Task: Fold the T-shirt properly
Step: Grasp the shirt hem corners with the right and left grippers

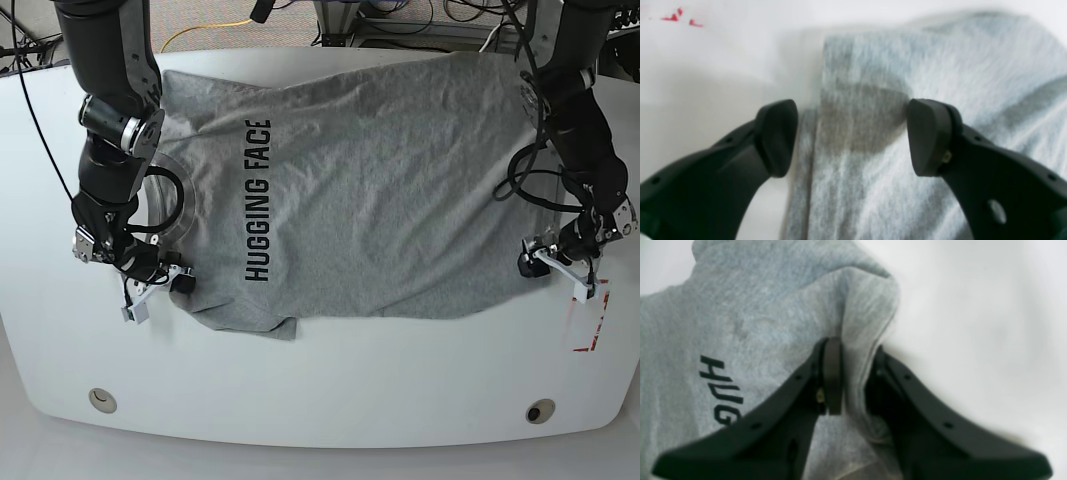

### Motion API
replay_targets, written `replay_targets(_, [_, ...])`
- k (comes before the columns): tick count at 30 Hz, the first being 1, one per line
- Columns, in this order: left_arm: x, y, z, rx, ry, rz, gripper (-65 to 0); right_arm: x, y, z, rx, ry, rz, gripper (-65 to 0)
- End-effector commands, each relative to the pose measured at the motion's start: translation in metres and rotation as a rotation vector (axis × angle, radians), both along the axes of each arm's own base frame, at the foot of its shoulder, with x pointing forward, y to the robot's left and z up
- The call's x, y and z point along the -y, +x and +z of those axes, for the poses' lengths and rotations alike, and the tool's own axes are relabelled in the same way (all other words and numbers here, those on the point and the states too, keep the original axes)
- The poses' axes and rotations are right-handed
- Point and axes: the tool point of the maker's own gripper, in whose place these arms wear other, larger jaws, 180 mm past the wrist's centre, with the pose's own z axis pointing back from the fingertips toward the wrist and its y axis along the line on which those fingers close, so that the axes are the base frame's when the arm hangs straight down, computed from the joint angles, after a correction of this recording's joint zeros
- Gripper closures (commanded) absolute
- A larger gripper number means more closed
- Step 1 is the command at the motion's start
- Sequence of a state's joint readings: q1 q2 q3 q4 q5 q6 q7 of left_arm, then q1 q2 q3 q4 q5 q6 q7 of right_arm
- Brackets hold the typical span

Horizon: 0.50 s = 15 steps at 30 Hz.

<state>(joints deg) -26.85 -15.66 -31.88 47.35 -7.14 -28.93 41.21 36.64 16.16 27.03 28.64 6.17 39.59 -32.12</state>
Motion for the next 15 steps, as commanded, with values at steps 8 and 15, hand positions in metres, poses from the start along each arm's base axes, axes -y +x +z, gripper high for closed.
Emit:
replay_targets(8, [0.005,0.007,0.005,0.009,0.001,-0.014,-20.1,0.012,0.016,0.027,0.055,-0.032,0.001,-5.9])
replay_targets(15, [0.030,0.015,0.004,-0.013,0.072,-0.132,0.0,0.026,0.015,0.045,0.059,-0.127,0.031,0.0])
